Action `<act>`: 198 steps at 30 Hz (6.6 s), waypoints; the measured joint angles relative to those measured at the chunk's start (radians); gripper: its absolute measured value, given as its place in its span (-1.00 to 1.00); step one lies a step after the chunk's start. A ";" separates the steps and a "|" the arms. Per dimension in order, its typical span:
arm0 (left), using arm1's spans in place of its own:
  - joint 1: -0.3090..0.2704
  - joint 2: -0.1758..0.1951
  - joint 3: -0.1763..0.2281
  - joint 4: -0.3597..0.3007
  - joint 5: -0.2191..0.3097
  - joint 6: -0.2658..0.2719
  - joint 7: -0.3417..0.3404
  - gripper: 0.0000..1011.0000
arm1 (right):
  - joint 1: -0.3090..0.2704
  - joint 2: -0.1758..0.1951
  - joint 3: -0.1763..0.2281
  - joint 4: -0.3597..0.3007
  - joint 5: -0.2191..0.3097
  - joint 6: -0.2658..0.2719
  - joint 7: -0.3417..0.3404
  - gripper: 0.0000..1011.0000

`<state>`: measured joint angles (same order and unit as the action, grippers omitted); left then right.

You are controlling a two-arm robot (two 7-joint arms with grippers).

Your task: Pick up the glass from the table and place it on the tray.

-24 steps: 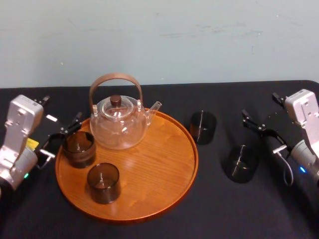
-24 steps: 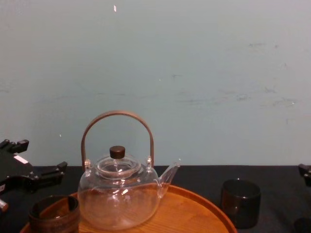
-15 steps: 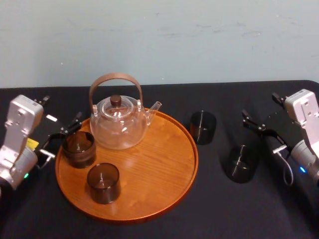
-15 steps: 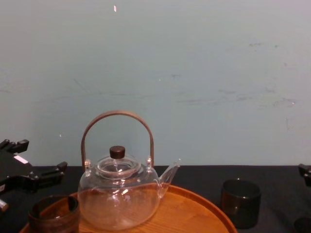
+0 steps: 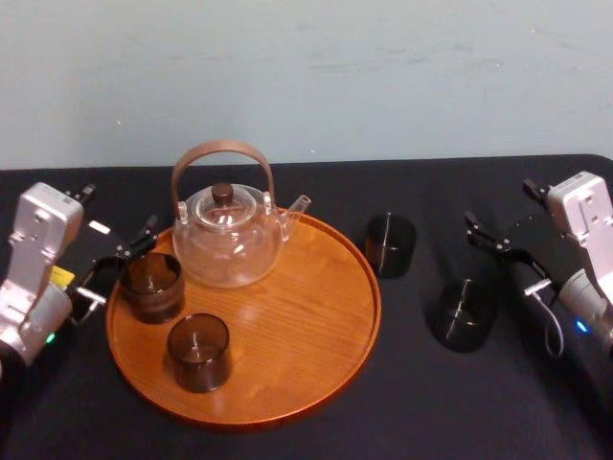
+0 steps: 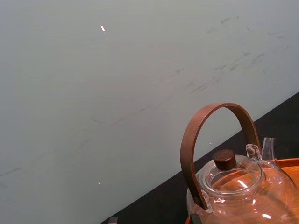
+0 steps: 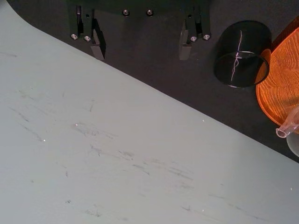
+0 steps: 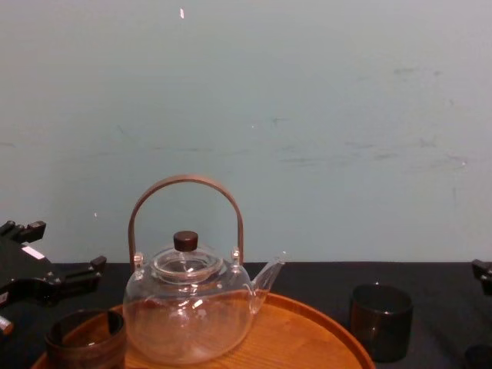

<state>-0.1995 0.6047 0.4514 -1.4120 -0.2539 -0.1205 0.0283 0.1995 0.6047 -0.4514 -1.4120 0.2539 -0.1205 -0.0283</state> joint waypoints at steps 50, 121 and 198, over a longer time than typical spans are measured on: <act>0.000 0.000 0.000 0.000 0.000 0.000 0.000 0.98 | -0.136 0.078 0.119 -0.164 0.090 0.057 0.082 0.98; 0.000 0.000 0.000 0.000 0.000 0.000 0.000 0.98 | -0.390 0.121 0.277 -0.393 0.203 0.370 0.371 0.98; 0.000 0.000 0.000 0.000 0.000 0.000 0.000 0.98 | -0.234 0.046 0.222 -0.281 0.179 0.423 0.410 0.74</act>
<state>-0.1995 0.6047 0.4513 -1.4120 -0.2539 -0.1205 0.0283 -0.0349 0.6506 -0.2295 -1.6925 0.4331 0.3030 0.3819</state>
